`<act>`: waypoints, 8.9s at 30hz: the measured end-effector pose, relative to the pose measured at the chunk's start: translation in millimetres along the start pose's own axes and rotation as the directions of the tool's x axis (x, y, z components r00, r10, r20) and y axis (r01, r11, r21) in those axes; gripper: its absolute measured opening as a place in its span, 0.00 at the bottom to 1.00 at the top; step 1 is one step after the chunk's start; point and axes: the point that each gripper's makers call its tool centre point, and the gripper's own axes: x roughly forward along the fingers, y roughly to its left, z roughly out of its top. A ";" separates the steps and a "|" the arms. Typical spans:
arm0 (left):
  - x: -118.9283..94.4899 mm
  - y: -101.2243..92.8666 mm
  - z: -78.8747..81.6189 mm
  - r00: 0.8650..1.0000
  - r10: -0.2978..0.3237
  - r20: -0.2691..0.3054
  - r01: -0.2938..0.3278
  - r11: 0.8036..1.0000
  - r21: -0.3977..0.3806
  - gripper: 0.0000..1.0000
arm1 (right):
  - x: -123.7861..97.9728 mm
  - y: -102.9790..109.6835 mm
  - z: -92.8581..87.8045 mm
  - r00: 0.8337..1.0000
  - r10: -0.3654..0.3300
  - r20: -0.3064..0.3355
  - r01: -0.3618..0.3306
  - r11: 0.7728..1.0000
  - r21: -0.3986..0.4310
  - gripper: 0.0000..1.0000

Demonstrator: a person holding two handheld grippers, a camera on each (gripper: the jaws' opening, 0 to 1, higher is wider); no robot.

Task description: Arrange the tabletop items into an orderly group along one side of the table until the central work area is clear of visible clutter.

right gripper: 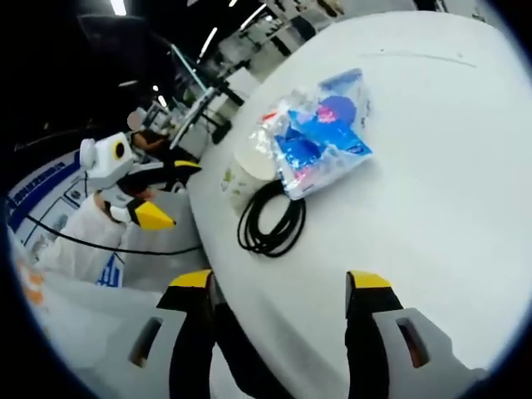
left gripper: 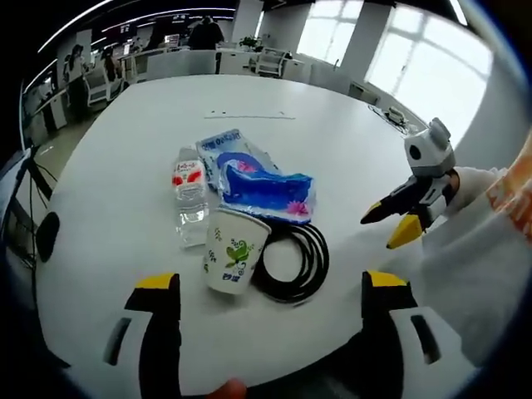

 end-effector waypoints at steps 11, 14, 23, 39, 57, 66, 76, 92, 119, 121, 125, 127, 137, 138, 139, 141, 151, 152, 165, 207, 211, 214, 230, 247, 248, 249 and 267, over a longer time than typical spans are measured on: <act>15.6 7.3 3.5 0.997 0.054 -0.049 -0.050 0.995 0.081 0.83 | -0.8 -5.0 5.0 1.000 0.009 -0.008 -0.009 1.000 0.006 0.61; 20.6 10.2 9.9 0.997 0.057 -0.048 -0.053 0.996 0.072 0.81 | -2.6 -7.5 8.9 1.000 0.010 -0.003 -0.010 1.000 0.008 0.60; 40.5 9.2 33.2 0.998 0.068 -0.018 -0.066 0.993 0.102 0.73 | -9.5 -17.4 14.8 1.000 -0.013 0.028 0.012 0.999 0.036 0.58; 79.4 36.0 93.2 0.998 0.049 0.025 -0.052 0.992 0.114 0.57 | -5.3 -16.3 33.5 0.995 -0.046 0.093 0.040 0.997 0.068 0.51; 119.9 46.1 96.6 0.997 0.049 -0.060 -0.041 0.991 0.131 0.43 | 18.3 -31.9 58.7 0.989 -0.065 0.131 0.038 0.980 0.195 0.47; 135.4 50.5 85.1 0.993 0.043 -0.109 -0.034 0.996 0.085 0.39 | 41.0 -37.7 76.4 0.985 -0.045 0.165 -0.010 0.947 0.320 0.44; 138.7 46.3 86.1 0.993 0.034 -0.111 -0.026 0.997 0.074 0.18 | 57.5 -51.3 74.0 0.990 -0.081 0.118 0.033 0.932 0.361 0.22; 118.5 4.2 113.8 0.999 -0.047 -0.010 0.048 0.999 0.024 0.06 | -3.1 -76.4 82.2 0.947 -0.142 0.289 -0.019 0.871 0.490 0.03; 89.3 -85.0 131.3 0.966 -0.168 0.196 0.171 0.985 0.001 0.01 | -87.9 -86.7 74.7 0.868 -0.243 0.433 0.016 0.885 0.466 0.00; 93.9 -87.6 130.8 0.964 -0.170 0.204 0.184 0.981 -0.056 0.00 | -90.5 -91.4 72.9 0.866 -0.265 0.424 0.051 0.891 0.452 0.00; 96.4 -92.9 134.8 0.958 -0.176 0.224 0.197 0.977 -0.077 0.00 | -96.6 -94.1 75.3 0.846 -0.304 0.438 0.106 0.901 0.421 0.02; 96.3 -93.3 139.0 0.955 -0.174 0.239 0.200 0.976 -0.088 0.00 | -98.0 -93.9 76.6 0.841 -0.309 0.444 0.123 0.908 0.400 0.04; 92.3 -92.9 160.1 0.937 -0.167 0.308 0.210 0.972 -0.110 0.00 | -94.9 -85.7 84.3 0.829 -0.282 0.484 0.062 0.905 0.421 0.22; 92.1 -93.8 162.1 0.934 -0.170 0.316 0.214 0.970 -0.111 0.00 | -94.4 -85.8 85.4 0.826 -0.284 0.486 0.059 0.902 0.427 0.23; 92.0 -94.5 162.9 0.932 -0.172 0.318 0.217 0.970 -0.110 0.00 | -94.3 -86.9 85.8 0.824 -0.287 0.488 0.058 0.901 0.430 0.22; 92.7 -96.6 163.6 0.931 -0.179 0.318 0.221 0.970 -0.100 0.00 | -95.5 -87.4 89.5 0.815 -0.286 0.503 0.034 0.892 0.452 0.15; 103.7 -97.3 148.9 0.946 -0.177 0.273 0.207 0.975 -0.082 0.00 | -101.0 -92.7 90.2 0.802 -0.309 0.511 0.038 0.880 0.473 0.00; 104.6 -97.1 147.4 0.948 -0.173 0.267 0.199 0.977 -0.073 0.00 | -101.1 -93.7 89.6 0.803 -0.310 0.510 0.038 0.879 0.474 0.00; 112.1 -87.5 151.9 0.938 -0.160 0.308 0.194 0.978 -0.081 0.12 | -106.6 -106.8 107.8 0.770 -0.270 0.579 -0.012 0.899 0.437 0.00; 107.9 -64.6 129.0 0.941 -0.166 0.294 0.211 0.969 -0.127 0.27 | -53.3 -219.4 107.4 0.856 -0.362 0.369 0.176 0.875 0.452 0.00; 107.5 -63.9 132.8 0.938 -0.164 0.304 0.210 0.970 -0.126 0.27 | -52.7 -220.6 107.9 0.865 -0.369 0.341 0.225 0.891 0.394 0.01; 106.1 -61.5 134.1 0.939 -0.156 0.306 0.203 0.971 -0.129 0.27 | -52.8 -223.3 109.4 0.865 -0.375 0.334 0.250 0.898 0.361 0.02; 91.6 -65.2 123.9 0.940 -0.146 0.308 0.191 0.974 -0.123 0.27 | -60.6 -214.2 107.3 0.846 -0.435 0.310 0.385 0.899 0.211 0.29; 37.3 11.5 98.4 0.939 0.061 0.338 -0.021 0.992 -0.121 0.45 | -82.0 -180.0 81.3 0.854 -0.389 0.346 0.379 0.920 0.100 0.44; 34.5 13.9 97.3 0.937 0.070 0.342 -0.027 0.991 -0.130 0.46 | -83.4 -177.0 78.6 0.855 -0.385 0.347 0.375 0.922 0.097 0.45; 31.7 16.9 94.7 0.936 0.077 0.342 -0.032 0.990 -0.137 0.48 | -84.4 -174.9 76.9 0.856 -0.384 0.347 0.374 0.922 0.097 0.46; 28.7 23.0 49.7 0.974 0.094 0.204 -0.074 0.992 -0.106 0.61 | -115.9 -149.1 28.6 0.829 -0.389 0.401 0.327 0.920 0.216 0.49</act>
